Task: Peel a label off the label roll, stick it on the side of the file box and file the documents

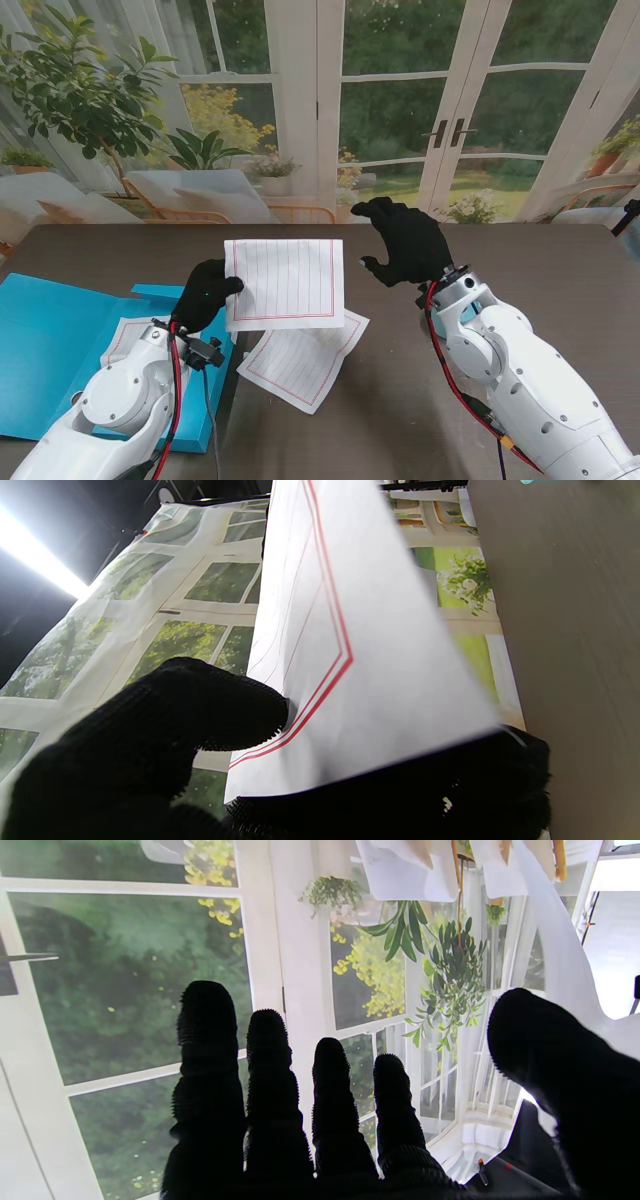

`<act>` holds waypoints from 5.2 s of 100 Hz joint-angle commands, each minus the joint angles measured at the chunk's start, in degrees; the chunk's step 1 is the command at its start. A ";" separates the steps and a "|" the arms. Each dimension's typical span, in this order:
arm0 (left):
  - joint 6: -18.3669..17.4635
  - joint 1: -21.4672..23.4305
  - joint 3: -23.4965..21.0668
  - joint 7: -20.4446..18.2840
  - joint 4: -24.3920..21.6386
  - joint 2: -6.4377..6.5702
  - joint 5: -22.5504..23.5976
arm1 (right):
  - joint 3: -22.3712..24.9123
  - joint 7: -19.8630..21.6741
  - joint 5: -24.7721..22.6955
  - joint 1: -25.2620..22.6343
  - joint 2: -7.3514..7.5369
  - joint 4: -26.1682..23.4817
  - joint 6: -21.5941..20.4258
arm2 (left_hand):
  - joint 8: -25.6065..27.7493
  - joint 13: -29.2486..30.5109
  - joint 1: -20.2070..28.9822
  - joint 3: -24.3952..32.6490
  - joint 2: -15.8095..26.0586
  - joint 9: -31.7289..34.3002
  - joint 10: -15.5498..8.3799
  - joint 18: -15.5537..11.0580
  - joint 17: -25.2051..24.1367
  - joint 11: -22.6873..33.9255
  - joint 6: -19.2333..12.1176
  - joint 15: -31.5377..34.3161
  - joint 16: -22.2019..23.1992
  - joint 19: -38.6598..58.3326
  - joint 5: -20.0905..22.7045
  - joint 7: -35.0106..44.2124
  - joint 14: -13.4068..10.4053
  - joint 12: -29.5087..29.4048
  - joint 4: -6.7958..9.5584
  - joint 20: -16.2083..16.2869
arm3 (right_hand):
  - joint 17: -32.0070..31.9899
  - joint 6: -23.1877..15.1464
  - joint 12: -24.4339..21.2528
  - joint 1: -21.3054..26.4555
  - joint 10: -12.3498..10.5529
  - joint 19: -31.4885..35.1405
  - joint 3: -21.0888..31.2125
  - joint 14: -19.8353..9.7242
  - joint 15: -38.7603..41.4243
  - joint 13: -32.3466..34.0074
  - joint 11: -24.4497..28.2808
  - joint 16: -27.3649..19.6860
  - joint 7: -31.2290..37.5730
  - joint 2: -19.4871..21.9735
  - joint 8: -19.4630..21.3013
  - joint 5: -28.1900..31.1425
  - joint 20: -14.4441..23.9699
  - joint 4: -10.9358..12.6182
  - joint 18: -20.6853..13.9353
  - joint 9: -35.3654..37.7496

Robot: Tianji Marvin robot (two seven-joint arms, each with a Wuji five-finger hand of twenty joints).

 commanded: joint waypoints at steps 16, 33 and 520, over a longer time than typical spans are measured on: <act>3.42 4.40 -6.67 -3.98 -4.53 1.92 3.73 | 0.26 0.50 0.33 0.27 0.06 1.20 -0.49 | 0.19 -0.09 4.87 3.78 -1.70 2.25 -6.13 -2.34 0.00 1.47 5.10 0.96 0.94 3.83 0.03 4.17 1.02 1.06 2.44 -0.57 | -25.63 -2.20 -1.16 -2.80 0.66 -1.85 -2.39 0.46 -0.06 -2.40 -0.38 -0.78 -0.91 -0.49 -1.53 -0.66 -0.73 0.66 0.93 -1.03; 5.56 8.02 -12.06 -6.10 -7.23 2.70 6.39 | 0.21 0.34 0.42 0.12 0.05 1.10 -1.19 | -0.03 -0.99 4.70 3.91 -1.41 2.10 -5.96 -2.71 -0.67 1.14 5.18 1.28 1.41 3.51 -0.47 4.38 1.17 1.87 2.32 -0.59 | -25.29 -3.24 -1.45 -3.09 0.27 -1.91 -3.45 0.26 0.01 -1.48 -0.84 -0.95 -1.36 1.50 -1.80 2.71 -0.39 0.97 1.06 1.60; 2.83 9.19 -8.25 2.66 -8.17 4.18 41.85 | -1.34 5.16 5.73 -5.35 -0.14 1.88 -6.27 | -24.38 -58.27 -3.90 -16.58 14.72 -50.52 -4.83 -22.30 -44.89 -40.49 -6.04 -61.40 -28.14 -81.50 -23.89 -66.54 -6.87 -48.63 -12.06 -12.52 | -23.34 -1.97 -0.87 -3.79 -0.05 -1.16 -4.85 -0.63 0.66 2.98 -2.60 -0.14 -2.22 6.66 -0.34 9.03 -0.36 1.97 1.03 6.81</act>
